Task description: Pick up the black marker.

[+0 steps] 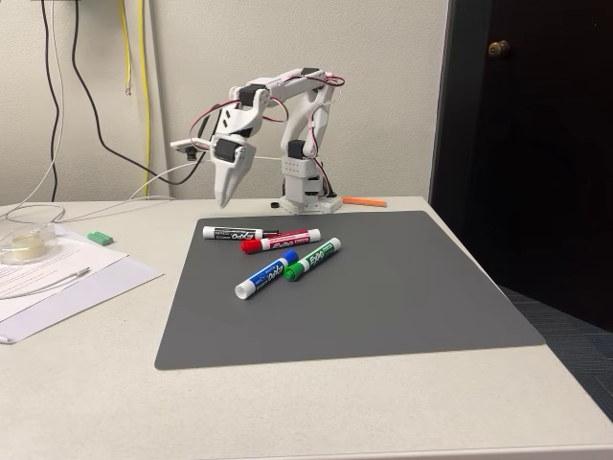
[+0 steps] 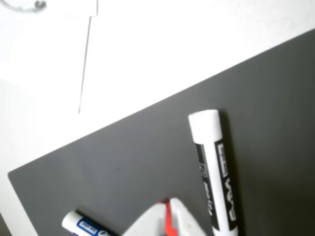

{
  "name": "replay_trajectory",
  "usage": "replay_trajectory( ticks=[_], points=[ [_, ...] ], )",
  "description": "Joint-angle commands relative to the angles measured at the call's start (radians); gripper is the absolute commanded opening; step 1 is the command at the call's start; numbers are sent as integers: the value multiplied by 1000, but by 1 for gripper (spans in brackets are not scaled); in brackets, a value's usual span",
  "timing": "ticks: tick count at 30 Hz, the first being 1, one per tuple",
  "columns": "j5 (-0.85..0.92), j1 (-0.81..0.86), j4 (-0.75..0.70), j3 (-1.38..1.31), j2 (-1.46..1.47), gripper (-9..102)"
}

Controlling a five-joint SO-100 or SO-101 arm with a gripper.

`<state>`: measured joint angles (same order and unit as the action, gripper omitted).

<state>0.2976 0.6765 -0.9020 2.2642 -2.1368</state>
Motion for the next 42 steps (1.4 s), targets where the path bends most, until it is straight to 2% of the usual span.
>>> replay_trajectory(
  ticks=[1,3,9,15,18,21,22,30,36,42],
  points=[
    [3,28,9,-5,6,0],
    [-2,26,20,17,6,0],
    [-5,8,212,169,-31,0],
    [-20,-18,276,222,-75,1],
    [-20,-25,284,250,-123,13],
    [-41,-34,288,298,-153,41],
    [-48,-37,282,301,-152,46],
    [-44,-46,275,302,-153,47],
    [-25,-38,314,331,-161,40],
    [-2,-20,281,333,-181,36]
  ],
)
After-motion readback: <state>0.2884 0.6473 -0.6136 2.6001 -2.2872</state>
